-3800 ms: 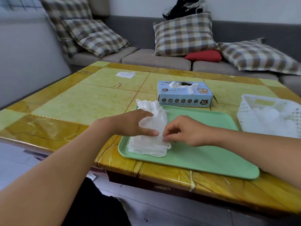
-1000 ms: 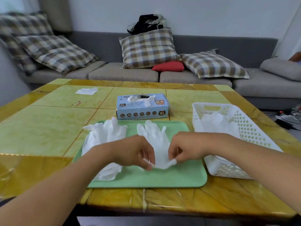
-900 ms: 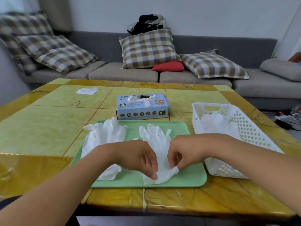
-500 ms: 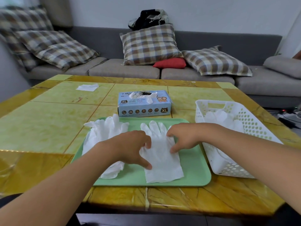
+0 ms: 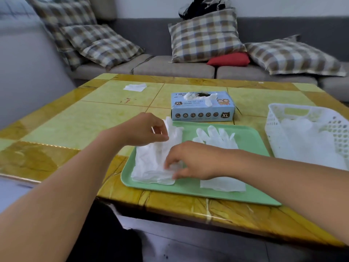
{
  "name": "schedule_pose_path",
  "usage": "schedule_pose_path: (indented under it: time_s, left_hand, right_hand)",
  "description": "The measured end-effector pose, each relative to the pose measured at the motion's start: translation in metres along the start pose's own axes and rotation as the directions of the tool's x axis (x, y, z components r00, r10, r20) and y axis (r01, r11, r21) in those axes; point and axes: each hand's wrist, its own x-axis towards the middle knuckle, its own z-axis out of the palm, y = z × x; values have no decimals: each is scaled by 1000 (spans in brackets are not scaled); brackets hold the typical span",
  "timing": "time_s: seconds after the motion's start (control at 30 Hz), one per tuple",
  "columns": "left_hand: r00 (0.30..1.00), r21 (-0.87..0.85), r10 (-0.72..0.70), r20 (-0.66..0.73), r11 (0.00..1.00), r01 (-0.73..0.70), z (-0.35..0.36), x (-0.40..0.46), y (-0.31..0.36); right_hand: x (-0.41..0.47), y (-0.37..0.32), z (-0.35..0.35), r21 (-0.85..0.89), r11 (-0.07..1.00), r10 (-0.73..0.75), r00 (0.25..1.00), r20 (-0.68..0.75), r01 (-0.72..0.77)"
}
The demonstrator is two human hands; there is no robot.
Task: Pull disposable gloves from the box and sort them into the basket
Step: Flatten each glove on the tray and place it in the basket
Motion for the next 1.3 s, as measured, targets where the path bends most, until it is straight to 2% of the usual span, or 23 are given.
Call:
schedule_pose_path:
  time_s: [0.1, 0.17, 0.3, 0.37, 0.47, 0.5, 0.57, 0.63, 0.67, 0.7, 0.73, 0.77, 0.8, 0.83, 0.87, 0.93, 1.0, 1.07, 1.13, 1.3]
  left_hand:
    - [999, 44, -25, 32, 999, 24, -2, -12, -3]
    - [998, 19, -47, 50, 999, 46, -3, -20, -6]
    - [995, -86, -103, 15, 991, 104, -4, -29, -13]
    - [995, -86, -96, -7, 992, 95, -1, -26, -17]
    - [988, -69, -117, 99, 990, 124, 4, -23, -21]
    - [981, -60, -134, 140, 988, 144, 5, -23, -21]
    - [976, -37, -152, 159, 986, 160, 6, -21, -19]
    - [993, -33, -119, 0, 992, 119, 2, -17, -8]
    - [989, -116, -117, -95, 988, 106, -2, -18, 0]
    - [985, -288, -125, -123, 954, 85, -6, -19, 11]
    - [992, -520, -100, -71, 853, 48, -11, -15, 26]
    - [999, -726, -44, 27, 686, 50, -14, -17, 33]
    - [996, -840, 23, 89, 540, 62, -16, -18, 45]
    - [994, -890, 61, 94, 452, 56, -14, -19, 54]
    - [995, -905, 78, 58, 426, 19, -10, -15, 64]
    - [998, -892, 14, -54, 449, -54, -1, -9, 85]
    - [993, -923, -76, -96, 380, -60, 6, 0, 100]
    - [991, -956, -103, -84, 290, -51, 11, 3, 109]
    - [995, -958, -76, -64, 283, -40, 16, 3, 115]
    - [999, -958, -37, 33, 284, 42, 20, -5, 116]
  right_hand:
    - [5, 6, -4, 176, 984, 30, 996, -88, -14]
    - [2, 11, -12, 297, 954, 67, 994, -91, -38]
    - [-8, 17, -24, 456, 888, 49, 998, 25, -55]
    - [-14, 21, -28, 510, 855, 25, 989, 143, -95]
    - [-25, 24, -36, 616, 766, -49, 939, 339, -183]
    - [-28, 24, -39, 662, 716, -52, 929, 367, -221]
    - [-33, 23, -46, 793, 558, -15, 952, 305, -246]
    - [-36, 23, -56, 929, 325, 73, 984, 161, -176]
    - [-37, 24, -61, 972, 201, 119, 988, 97, -120]
    - [-39, 26, -67, 993, 100, 166, 985, 48, -65]
    - [-45, 29, -75, 999, 30, 203, 979, 10, -17]
    - [-44, 28, -77, 1000, -19, 217, 976, -5, 9]
    - [-45, 29, -81, 998, -50, 240, 971, -12, 25]
    - [-45, 31, -83, 997, -63, 265, 964, -20, 38]
    - [-50, 35, -85, 996, -67, 301, 953, -29, 51]
    - [-57, 43, -85, 994, -91, 351, 936, -25, 60]
    - [-68, 49, -82, 998, -51, 376, 927, -14, 36]
    - [-77, 51, -75, 999, 29, 389, 921, 2, -15]
    - [-85, 52, -67, 997, 65, 409, 912, 2, -31]
    - [-103, 55, -65, 999, 50, 423, 905, -29, 8]
